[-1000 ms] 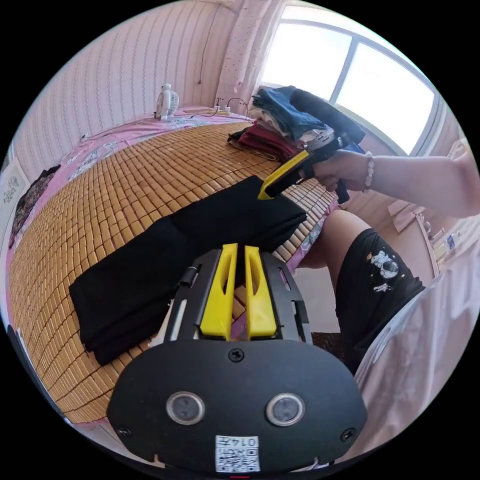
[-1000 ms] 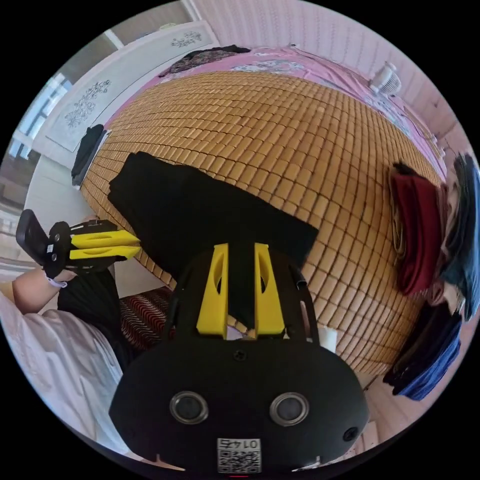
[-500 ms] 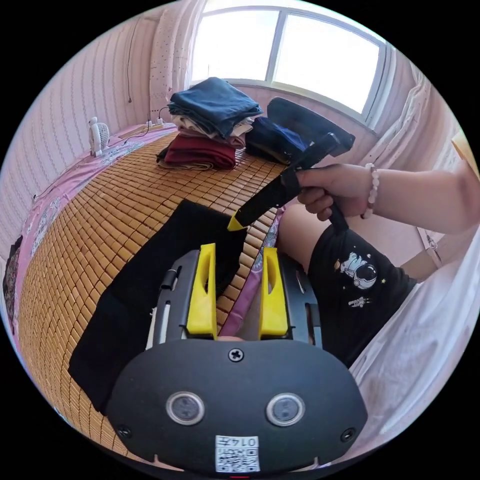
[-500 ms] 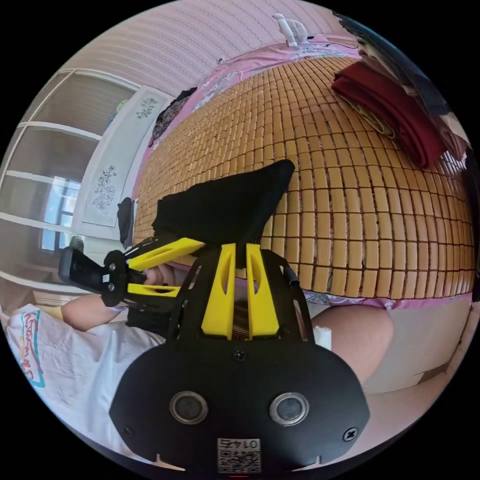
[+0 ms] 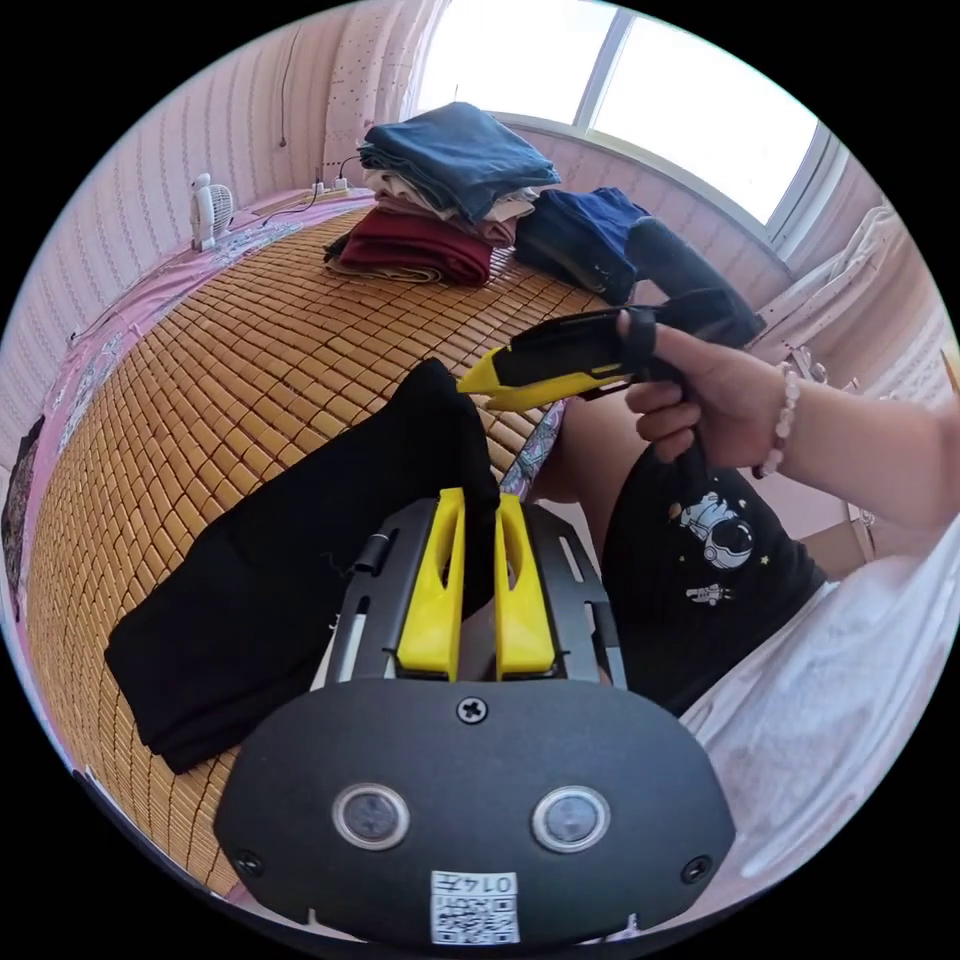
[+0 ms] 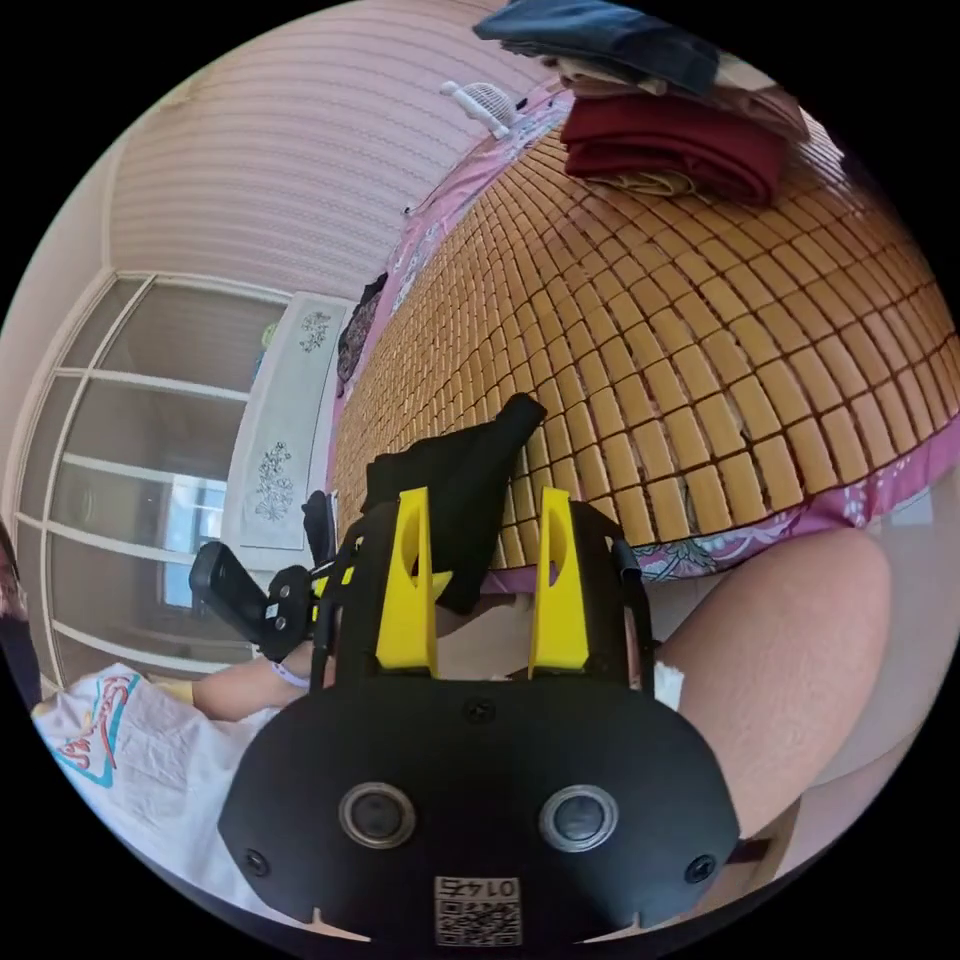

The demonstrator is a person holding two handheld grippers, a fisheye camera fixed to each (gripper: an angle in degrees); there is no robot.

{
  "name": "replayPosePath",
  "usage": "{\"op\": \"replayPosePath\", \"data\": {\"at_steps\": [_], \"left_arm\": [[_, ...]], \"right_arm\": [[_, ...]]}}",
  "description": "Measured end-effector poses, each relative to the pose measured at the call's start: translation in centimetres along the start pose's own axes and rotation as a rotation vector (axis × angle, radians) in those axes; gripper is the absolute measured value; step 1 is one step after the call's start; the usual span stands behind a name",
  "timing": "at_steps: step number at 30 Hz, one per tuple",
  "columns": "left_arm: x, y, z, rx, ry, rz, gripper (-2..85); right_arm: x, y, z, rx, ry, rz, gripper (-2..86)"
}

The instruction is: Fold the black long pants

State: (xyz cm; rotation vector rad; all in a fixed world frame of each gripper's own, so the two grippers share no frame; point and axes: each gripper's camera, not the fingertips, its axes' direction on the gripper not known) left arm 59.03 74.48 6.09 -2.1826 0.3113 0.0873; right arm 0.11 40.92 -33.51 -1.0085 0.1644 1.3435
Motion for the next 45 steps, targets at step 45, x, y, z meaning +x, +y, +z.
{"op": "replayPosePath", "data": {"at_steps": [45], "left_arm": [[-26.9,23.5,-4.6,0.080,-0.084,-0.726,14.1]], "right_arm": [[-11.7,-1.1,12.6,-0.061,0.303,-0.322,13.2]]}}
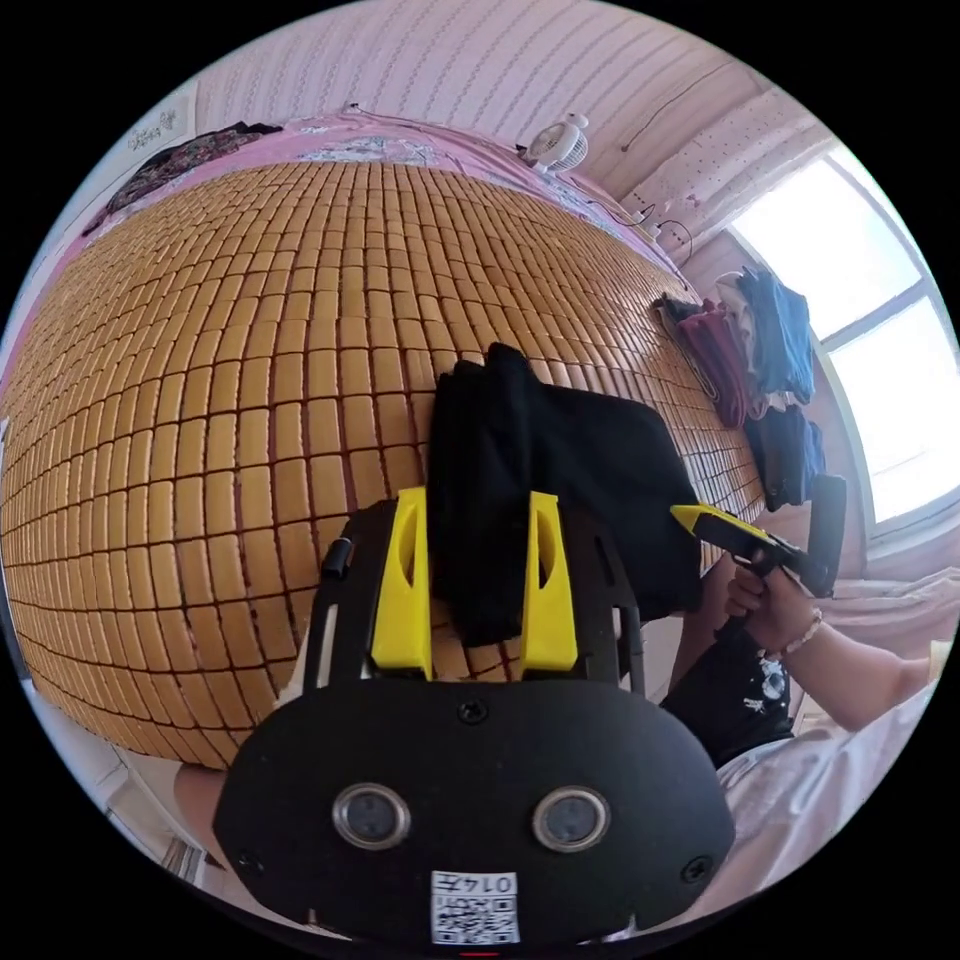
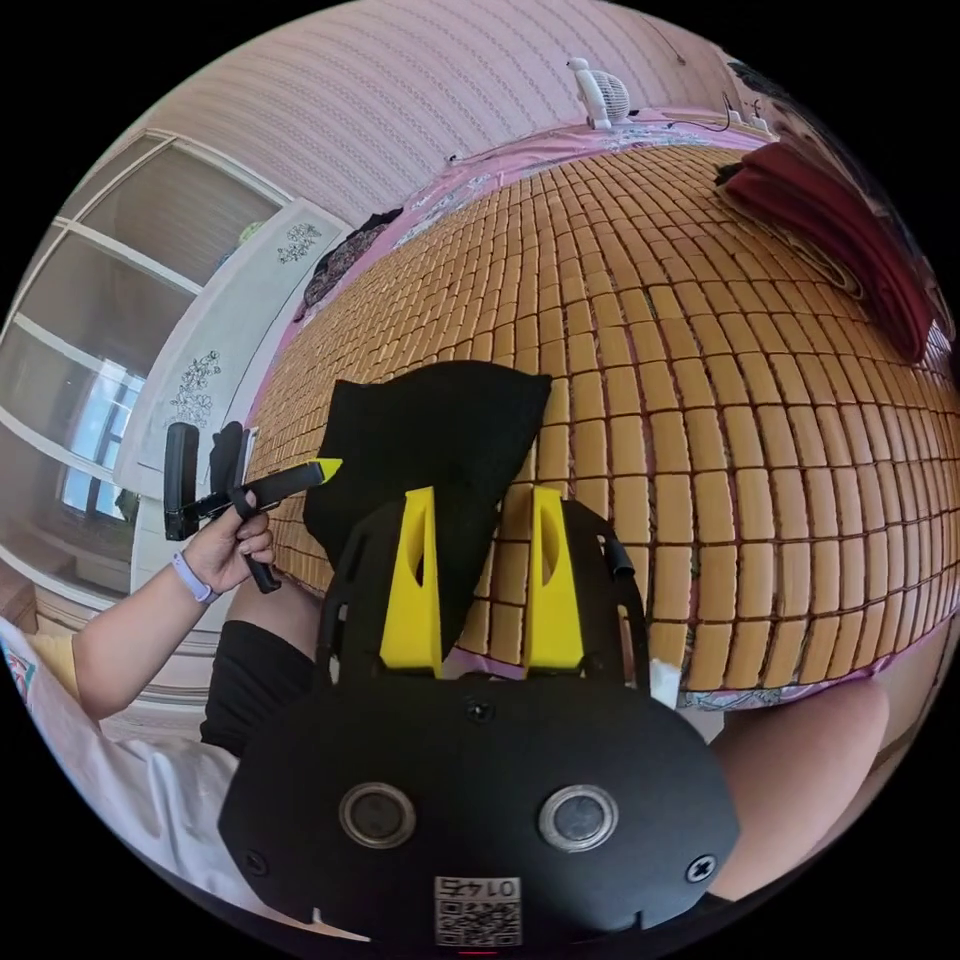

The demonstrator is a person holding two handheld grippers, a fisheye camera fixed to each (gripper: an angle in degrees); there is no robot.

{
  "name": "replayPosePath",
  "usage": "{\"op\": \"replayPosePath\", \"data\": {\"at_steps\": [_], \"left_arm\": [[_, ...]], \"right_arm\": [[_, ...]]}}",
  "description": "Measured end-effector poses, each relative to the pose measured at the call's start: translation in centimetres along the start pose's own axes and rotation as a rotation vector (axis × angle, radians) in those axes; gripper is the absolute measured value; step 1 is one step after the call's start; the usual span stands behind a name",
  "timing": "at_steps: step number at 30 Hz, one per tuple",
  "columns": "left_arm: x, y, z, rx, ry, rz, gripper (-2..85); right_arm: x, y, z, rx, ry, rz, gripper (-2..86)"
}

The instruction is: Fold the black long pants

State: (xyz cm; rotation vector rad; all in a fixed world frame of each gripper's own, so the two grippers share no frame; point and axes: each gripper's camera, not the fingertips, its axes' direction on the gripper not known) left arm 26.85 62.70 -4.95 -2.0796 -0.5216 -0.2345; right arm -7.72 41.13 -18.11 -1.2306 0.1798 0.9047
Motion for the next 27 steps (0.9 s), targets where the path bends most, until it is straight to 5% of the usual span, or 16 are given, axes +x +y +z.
{"op": "replayPosePath", "data": {"at_steps": [8,15,22,27], "left_arm": [[-1.5,4.7,-0.6,-0.139,0.119,-0.032,8.5],[-2.5,11.7,-2.1,-0.031,0.148,-0.089,6.1],[-8.6,23.0,-10.8,0.419,0.237,-0.386,5.6],[-12.3,33.7,-18.9,0.813,0.100,-0.564,5.6]], "right_arm": [[-2.0,-1.2,-0.9,-0.138,-0.096,-0.013,6.9],[-8.4,-1.4,-4.2,-0.164,-0.113,-0.173,4.3],[-30.1,-4.3,-8.2,-0.147,-0.203,-0.833,3.3],[-46.2,-4.5,-7.1,-0.181,-0.335,-1.226,3.1]]}}
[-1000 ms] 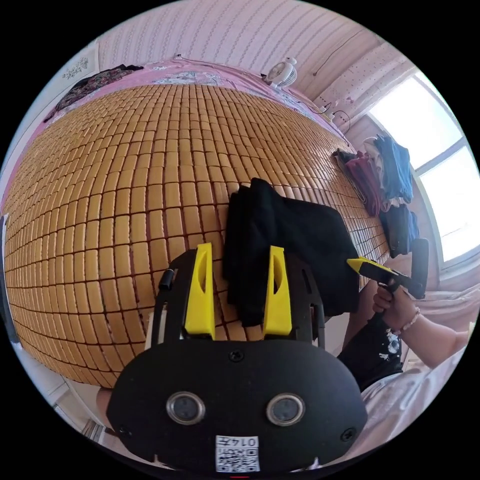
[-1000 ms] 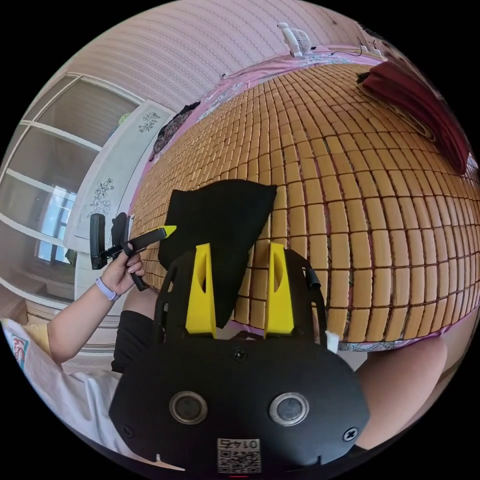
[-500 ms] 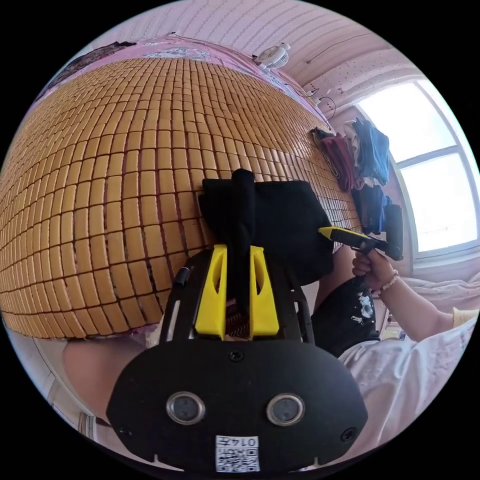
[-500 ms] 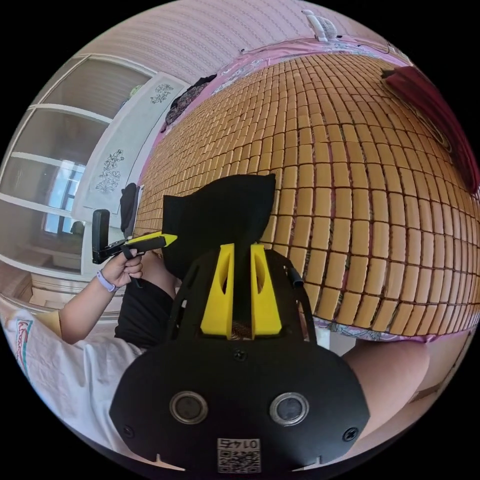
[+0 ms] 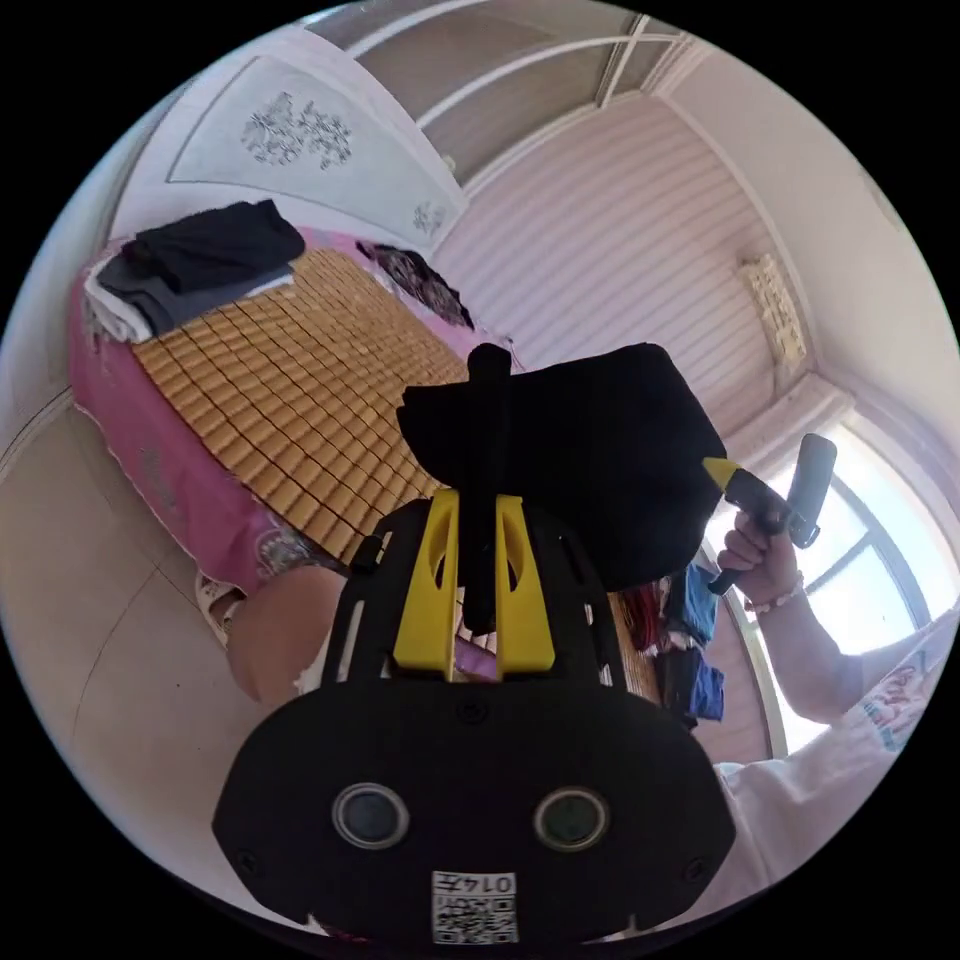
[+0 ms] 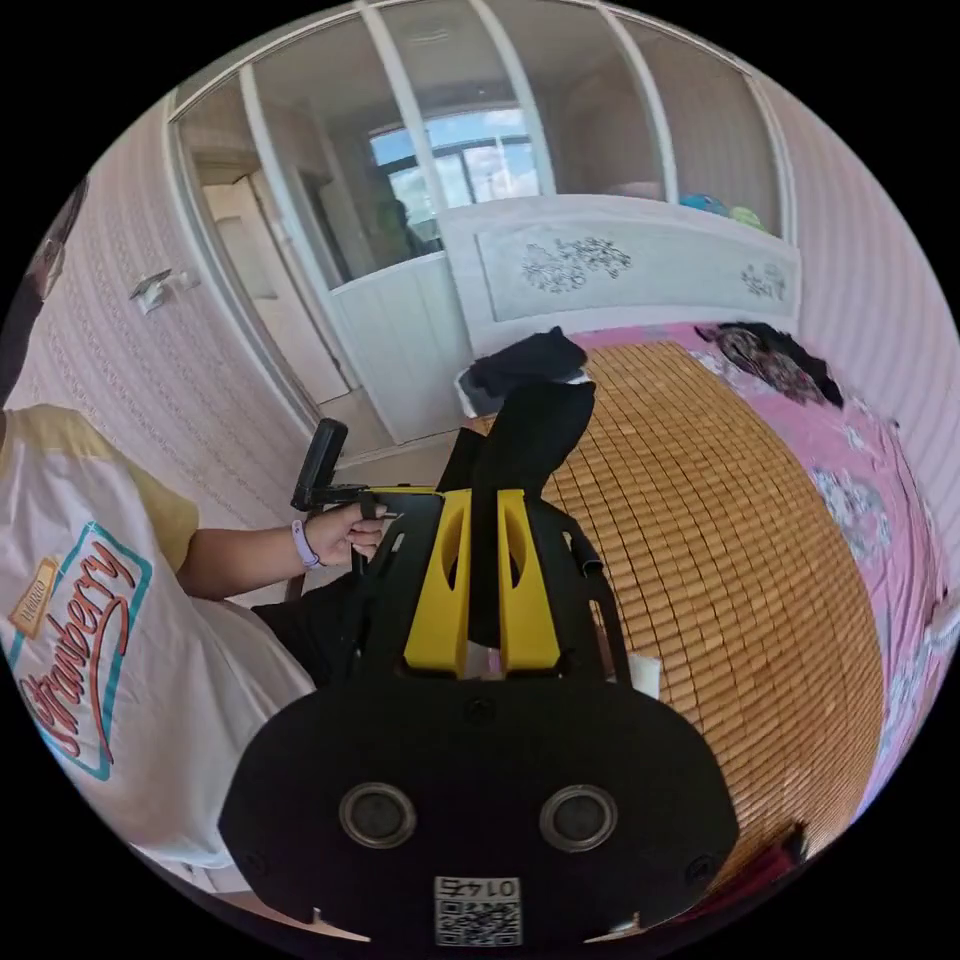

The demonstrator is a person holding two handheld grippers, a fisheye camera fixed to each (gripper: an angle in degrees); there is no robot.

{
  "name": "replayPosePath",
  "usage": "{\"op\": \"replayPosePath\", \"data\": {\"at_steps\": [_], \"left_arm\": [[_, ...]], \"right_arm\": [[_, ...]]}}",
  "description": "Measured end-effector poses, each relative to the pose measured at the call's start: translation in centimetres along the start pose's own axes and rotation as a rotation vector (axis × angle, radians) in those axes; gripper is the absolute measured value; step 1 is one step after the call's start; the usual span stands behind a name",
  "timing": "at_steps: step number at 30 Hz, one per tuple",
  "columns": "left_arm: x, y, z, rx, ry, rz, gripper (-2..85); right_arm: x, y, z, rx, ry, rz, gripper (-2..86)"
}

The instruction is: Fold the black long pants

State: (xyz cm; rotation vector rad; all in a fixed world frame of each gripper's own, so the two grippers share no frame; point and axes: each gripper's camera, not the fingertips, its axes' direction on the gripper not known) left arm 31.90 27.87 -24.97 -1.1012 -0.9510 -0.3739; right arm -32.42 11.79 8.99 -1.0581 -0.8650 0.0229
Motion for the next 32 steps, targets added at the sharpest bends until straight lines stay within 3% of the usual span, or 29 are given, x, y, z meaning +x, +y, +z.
{"op": "replayPosePath", "data": {"at_steps": [5,8,11,15,17,22,26,28,32], "left_arm": [[-3.9,-1.1,-9.7,0.346,-0.143,-0.073,5.8],[-5.2,-4.8,-11.6,0.454,-0.213,-0.074,6.1],[-7.5,-11.3,-11.9,0.467,-0.310,-0.135,7.8],[-12.7,-14.8,-10.8,0.395,-0.350,-0.248,14.5],[-15.3,-13.9,-9.1,0.175,-0.340,-0.276,15.3],[-12.9,-4.8,-8.6,0.056,-0.248,-0.136,12.8],[-4.5,3.4,-7.6,-0.043,-0.170,0.083,5.4],[0.2,5.8,-6.7,-0.076,-0.149,0.196,0.4],[12.3,8.8,-2.3,-0.182,-0.008,0.447,-0.8]], "right_arm": [[-2.2,-14.8,6.3,-0.052,-0.061,-0.242,3.4],[-2.1,-23.3,10.0,-0.080,-0.011,-0.317,4.2],[0.6,-31.9,14.1,-0.115,0.059,-0.164,6.5],[3.7,-34.6,17.7,-0.204,0.250,0.020,11.2],[3.6,-30.6,18.1,-0.223,0.229,0.013,11.3],[1.1,-11.6,15.6,-0.329,0.276,-0.041,9.7],[-2.4,8.0,8.4,-0.432,0.342,0.212,7.1],[-4.9,14.6,3.6,-0.391,0.403,0.344,5.2],[-10.8,26.8,-6.6,-0.272,0.615,0.683,0.9]]}}
